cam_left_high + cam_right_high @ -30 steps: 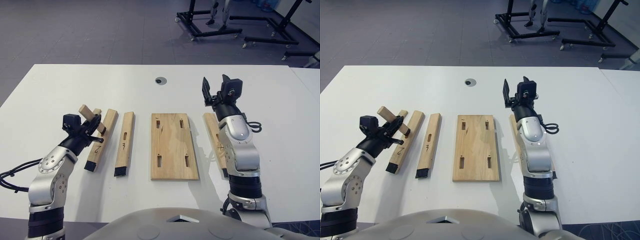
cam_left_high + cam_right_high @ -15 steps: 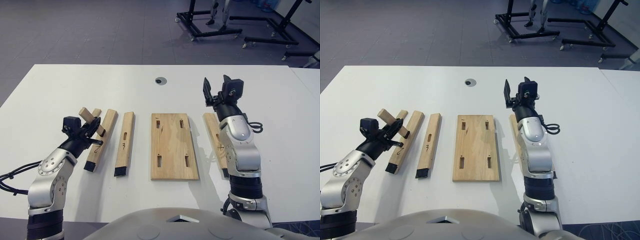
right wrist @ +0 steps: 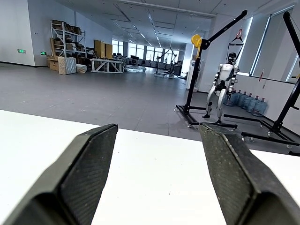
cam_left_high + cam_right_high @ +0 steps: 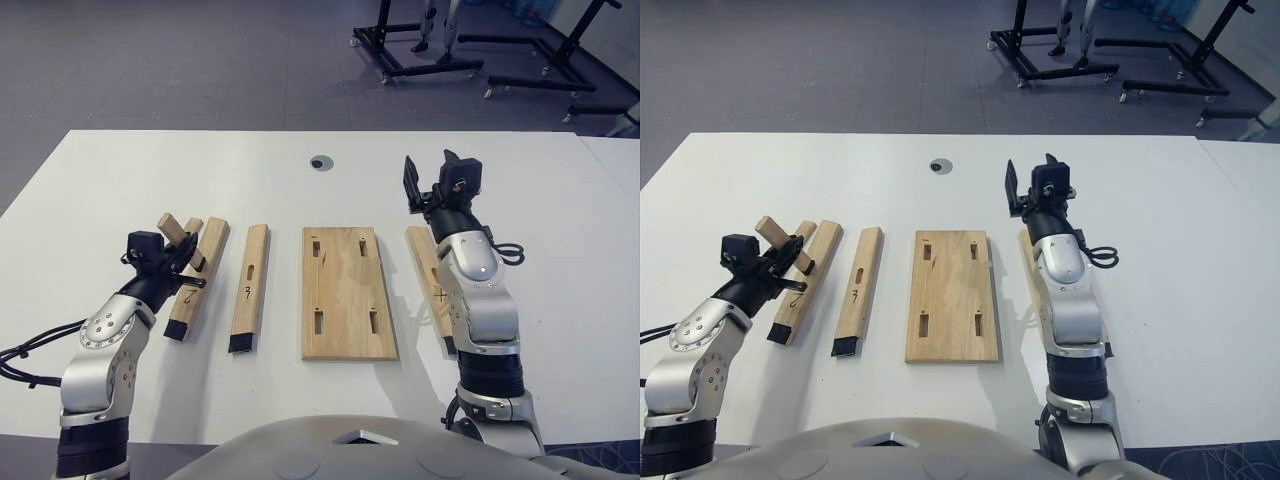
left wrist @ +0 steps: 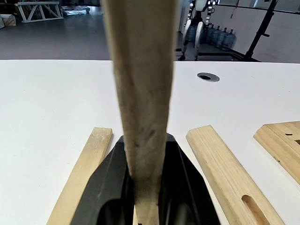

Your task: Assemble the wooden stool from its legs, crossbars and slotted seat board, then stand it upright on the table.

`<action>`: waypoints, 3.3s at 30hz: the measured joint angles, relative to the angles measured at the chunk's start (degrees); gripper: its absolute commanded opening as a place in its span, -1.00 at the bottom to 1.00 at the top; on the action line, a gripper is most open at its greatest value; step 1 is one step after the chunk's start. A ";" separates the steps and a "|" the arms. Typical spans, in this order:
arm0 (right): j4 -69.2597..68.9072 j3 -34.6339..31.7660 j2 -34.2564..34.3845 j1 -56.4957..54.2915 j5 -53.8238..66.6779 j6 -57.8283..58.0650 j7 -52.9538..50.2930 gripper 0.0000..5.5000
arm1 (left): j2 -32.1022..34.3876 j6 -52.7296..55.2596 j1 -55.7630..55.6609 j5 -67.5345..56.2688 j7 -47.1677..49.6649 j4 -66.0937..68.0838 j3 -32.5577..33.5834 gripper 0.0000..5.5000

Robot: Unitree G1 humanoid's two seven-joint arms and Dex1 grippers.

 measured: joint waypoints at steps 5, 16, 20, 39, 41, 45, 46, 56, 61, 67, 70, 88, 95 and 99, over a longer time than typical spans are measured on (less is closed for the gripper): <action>-0.04 0.85 -0.17 0.33 -1.07 -0.62 0.05 0.16 | -1.69 -0.35 1.16 2.16 3.54 -0.05 -0.28 -0.86; -0.03 1.04 -0.99 0.51 -1.48 -0.66 0.17 0.16 | -3.09 -0.82 2.10 3.79 4.95 -0.77 -0.73 -0.86; -0.02 1.12 -1.06 0.51 -1.73 -0.83 0.50 0.16 | -3.11 -0.78 2.02 3.74 4.61 -0.74 -1.03 -0.86; 1.42 1.25 -0.95 0.46 -2.17 -2.72 0.40 0.16 | -4.74 0.62 0.92 1.93 4.88 -0.82 0.60 -0.11; 1.96 1.26 -0.92 0.45 -2.18 -3.11 0.19 0.16 | -4.99 0.80 0.81 1.59 4.97 -1.18 0.84 -0.11; 2.64 1.26 -0.88 0.27 -2.17 -3.81 0.02 0.16 | -5.02 1.78 -0.88 1.23 5.58 -4.27 0.95 -0.11; 2.67 1.26 -0.88 0.11 -2.17 -4.04 0.02 0.16 | -5.02 1.92 -1.38 1.15 5.68 -5.00 0.95 -0.11; 2.86 1.23 -0.79 -0.27 -2.18 -4.38 -0.18 0.16 | -5.66 7.10 -5.43 -1.76 8.67 -11.43 1.93 -0.11; 2.90 0.99 -0.65 0.06 -2.18 -4.57 -0.73 0.16 | -1.72 8.37 -8.91 -3.13 6.91 -12.19 4.01 -0.11; 3.04 0.85 -0.62 0.05 -2.15 -4.60 -0.79 0.16 | -0.76 10.63 -14.53 -5.26 7.85 -14.41 4.35 -0.11; 3.71 0.34 -0.61 -0.04 -2.06 -4.62 -0.84 0.16 | -1.47 12.09 -18.23 -5.41 10.59 -16.59 4.06 -0.11; 6.89 -0.27 -1.92 -3.62 -0.50 -4.21 3.33 0.16 | -7.28 -3.96 -12.41 1.62 10.50 -2.13 -0.46 -0.11; 6.58 -0.44 -2.00 -3.62 -0.35 -4.18 3.18 0.16 | -7.13 -0.23 -14.35 -0.91 11.28 -4.26 0.76 -0.11; 6.08 -0.44 -1.81 -3.54 -0.34 -4.18 3.00 0.16 | -7.12 5.31 -16.29 -3.21 13.64 -8.02 1.79 -0.11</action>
